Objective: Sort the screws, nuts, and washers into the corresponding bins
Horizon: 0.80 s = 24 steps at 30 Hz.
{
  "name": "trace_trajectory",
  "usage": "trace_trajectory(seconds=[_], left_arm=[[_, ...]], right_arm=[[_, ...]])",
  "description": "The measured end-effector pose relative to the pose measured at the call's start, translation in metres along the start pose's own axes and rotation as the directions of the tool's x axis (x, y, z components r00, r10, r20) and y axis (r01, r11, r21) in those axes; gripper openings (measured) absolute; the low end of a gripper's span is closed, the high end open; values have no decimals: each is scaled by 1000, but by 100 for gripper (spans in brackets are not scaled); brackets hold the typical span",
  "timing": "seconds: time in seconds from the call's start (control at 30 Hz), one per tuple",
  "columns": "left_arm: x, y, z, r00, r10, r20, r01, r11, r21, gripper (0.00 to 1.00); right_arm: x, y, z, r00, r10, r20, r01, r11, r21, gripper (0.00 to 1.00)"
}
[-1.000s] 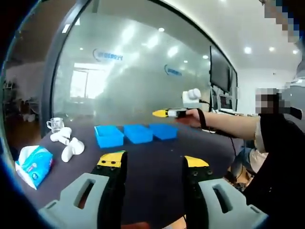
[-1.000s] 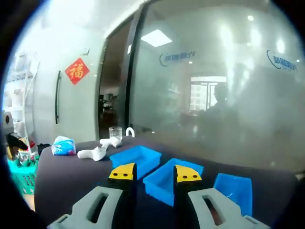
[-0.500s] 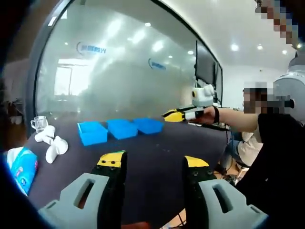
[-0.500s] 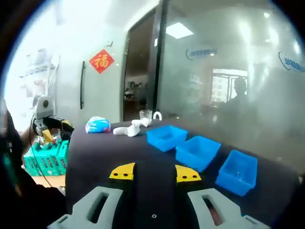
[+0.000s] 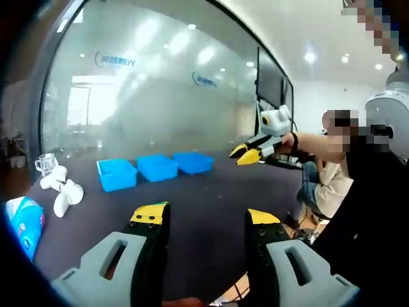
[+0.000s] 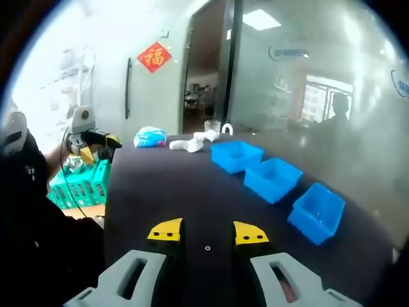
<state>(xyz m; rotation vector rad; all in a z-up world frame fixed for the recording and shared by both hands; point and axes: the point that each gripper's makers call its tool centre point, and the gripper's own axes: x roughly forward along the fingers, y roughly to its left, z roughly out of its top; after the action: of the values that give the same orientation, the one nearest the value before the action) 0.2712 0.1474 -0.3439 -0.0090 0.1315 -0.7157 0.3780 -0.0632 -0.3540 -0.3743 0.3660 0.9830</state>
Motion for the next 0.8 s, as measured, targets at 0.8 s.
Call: trace_trajectory(seconds=[0.8], left_arm=[[-1, 3, -13, 998, 36, -45, -36, 999, 12, 45]], right_arm=[[54, 3, -71, 844, 223, -487, -350, 918, -187, 21]])
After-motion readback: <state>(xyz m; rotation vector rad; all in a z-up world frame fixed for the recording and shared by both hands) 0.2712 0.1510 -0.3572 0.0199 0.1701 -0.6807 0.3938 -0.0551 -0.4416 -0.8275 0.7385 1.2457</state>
